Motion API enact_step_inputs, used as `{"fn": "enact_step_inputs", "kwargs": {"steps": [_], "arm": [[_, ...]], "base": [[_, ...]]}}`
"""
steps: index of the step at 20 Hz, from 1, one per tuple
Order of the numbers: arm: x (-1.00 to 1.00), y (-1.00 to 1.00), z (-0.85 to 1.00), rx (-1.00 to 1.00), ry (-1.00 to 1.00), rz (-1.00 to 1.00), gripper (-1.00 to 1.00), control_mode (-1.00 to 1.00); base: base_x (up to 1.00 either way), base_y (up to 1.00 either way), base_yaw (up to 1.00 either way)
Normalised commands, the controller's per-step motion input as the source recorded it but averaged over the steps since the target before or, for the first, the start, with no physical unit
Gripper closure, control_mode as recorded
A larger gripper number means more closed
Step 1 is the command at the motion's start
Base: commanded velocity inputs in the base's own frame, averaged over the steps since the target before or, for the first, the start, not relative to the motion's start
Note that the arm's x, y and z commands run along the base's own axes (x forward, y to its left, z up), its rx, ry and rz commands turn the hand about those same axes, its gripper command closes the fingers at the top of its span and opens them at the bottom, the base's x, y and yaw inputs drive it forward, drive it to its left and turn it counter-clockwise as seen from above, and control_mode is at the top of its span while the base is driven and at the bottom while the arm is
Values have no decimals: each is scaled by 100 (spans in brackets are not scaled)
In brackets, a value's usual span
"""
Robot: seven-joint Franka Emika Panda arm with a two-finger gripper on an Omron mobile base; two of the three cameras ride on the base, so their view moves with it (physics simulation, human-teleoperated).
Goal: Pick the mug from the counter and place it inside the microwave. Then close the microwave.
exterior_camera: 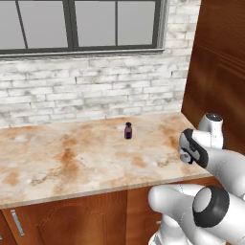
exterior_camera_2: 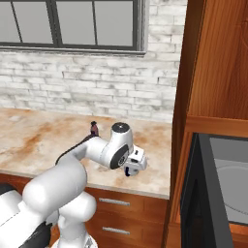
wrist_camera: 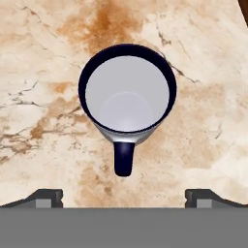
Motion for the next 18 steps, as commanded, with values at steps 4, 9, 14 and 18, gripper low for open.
{"fn": "enact_step_inputs", "kwargs": {"steps": [4, 9, 14, 18], "arm": [[13, 0, -12, 0, 0, 0, -100, -100], [6, 0, -18, 0, 0, 0, -100, -100], [2, 0, -14, 0, 0, 0, -100, -100], [3, 0, -19, 0, 0, 0, -100, -100]], "base": [[0, 0, 0], [0, 0, 0], [0, 0, 0], [0, 0, 0]]}}
